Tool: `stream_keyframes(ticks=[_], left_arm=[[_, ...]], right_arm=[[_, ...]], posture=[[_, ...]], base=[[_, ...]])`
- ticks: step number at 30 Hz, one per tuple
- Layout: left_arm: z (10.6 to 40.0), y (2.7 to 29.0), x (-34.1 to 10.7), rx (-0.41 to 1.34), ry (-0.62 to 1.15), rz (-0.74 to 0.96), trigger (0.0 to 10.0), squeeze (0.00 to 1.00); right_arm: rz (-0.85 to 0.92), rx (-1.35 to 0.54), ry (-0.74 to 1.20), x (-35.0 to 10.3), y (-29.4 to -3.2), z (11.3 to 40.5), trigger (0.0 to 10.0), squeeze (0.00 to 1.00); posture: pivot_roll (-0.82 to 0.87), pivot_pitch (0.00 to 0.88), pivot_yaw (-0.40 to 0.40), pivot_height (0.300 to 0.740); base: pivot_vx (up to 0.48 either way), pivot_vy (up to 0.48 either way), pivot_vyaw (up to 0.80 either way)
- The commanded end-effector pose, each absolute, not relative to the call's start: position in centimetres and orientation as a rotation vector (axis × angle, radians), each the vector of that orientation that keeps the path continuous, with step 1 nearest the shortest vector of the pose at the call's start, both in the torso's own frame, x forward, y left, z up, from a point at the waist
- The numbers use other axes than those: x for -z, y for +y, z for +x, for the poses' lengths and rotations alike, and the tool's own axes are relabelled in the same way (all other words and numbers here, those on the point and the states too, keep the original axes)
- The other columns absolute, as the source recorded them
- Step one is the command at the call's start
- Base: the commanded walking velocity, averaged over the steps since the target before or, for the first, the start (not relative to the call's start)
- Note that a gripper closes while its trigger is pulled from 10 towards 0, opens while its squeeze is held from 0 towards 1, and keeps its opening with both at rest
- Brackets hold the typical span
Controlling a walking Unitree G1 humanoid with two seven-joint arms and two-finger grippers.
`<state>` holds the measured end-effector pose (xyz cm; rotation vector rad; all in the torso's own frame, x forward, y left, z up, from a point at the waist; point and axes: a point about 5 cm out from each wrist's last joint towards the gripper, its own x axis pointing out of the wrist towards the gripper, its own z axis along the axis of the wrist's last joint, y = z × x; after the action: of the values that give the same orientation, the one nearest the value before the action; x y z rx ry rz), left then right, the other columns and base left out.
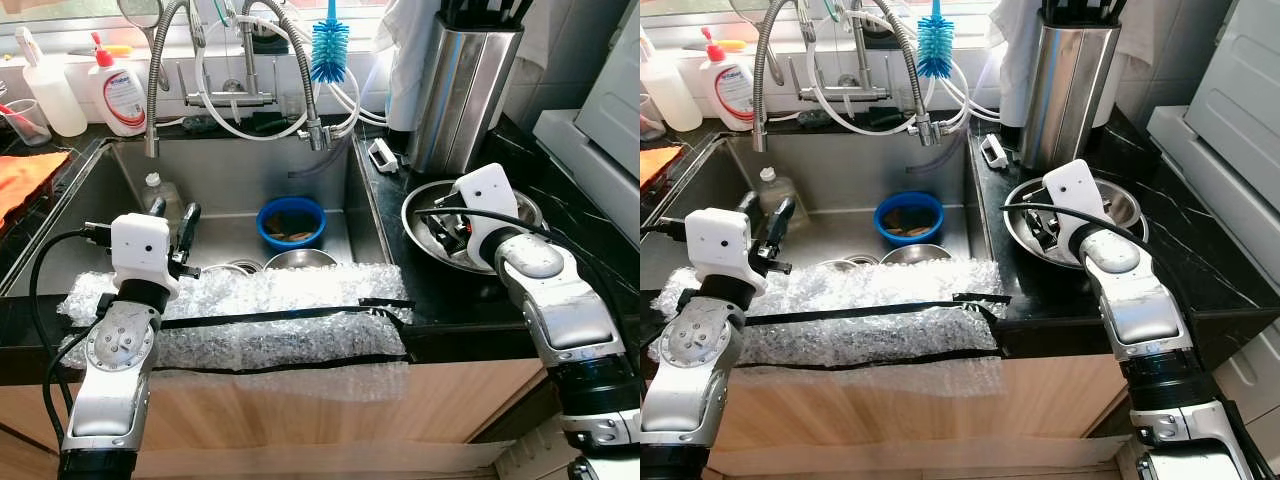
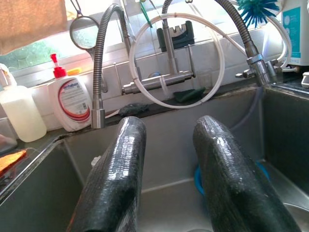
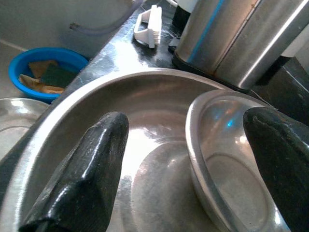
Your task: Kitchen organization
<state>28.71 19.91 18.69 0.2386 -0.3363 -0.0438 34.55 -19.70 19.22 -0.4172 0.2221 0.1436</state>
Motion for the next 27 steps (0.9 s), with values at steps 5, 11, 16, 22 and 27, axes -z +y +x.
stream_keyframes(ticks=[5, 11, 16, 22, 27], left_arm=[[28.98, 19.77, -18.97, 0.061, -0.330, 0.252, 10.0, 0.00], [29.03, 19.73, -18.99, 0.065, -0.331, 0.252, 10.0, 0.00], [29.08, 19.72, -19.00, 0.064, -0.331, 0.251, 10.0, 0.00], [29.10, 19.75, -19.02, 0.064, -0.332, 0.251, 10.0, 0.00], [29.08, 19.81, -19.03, 0.062, -0.332, 0.253, 10.0, 0.00]], right_arm=[[-0.430, -0.114, 0.250, -18.65, -20.30, 34.46, 10.0, 0.00], [-0.423, -0.102, 0.254, -18.50, -20.41, 34.49, 4.4, 0.00], [-0.422, -0.106, 0.255, -18.39, -20.34, 34.55, 0.0, 0.00], [-0.424, -0.111, 0.255, -18.32, -20.21, 34.59, 0.0, 0.00], [-0.421, -0.113, 0.254, -18.29, -20.10, 34.56, 0.0, 0.00]], posture=[[-0.10, 0.000, 0.046, 0.740], [-0.10, 0.000, 0.046, 0.740], [-0.10, 0.000, 0.046, 0.740], [-0.10, 0.000, 0.048, 0.740], [-0.10, 0.000, 0.047, 0.740]], base=[[0.000, 0.000, 0.00], [0.000, 0.000, 0.00], [0.000, 0.000, 0.00], [0.000, 0.000, 0.00], [0.000, 0.000, 0.00]])
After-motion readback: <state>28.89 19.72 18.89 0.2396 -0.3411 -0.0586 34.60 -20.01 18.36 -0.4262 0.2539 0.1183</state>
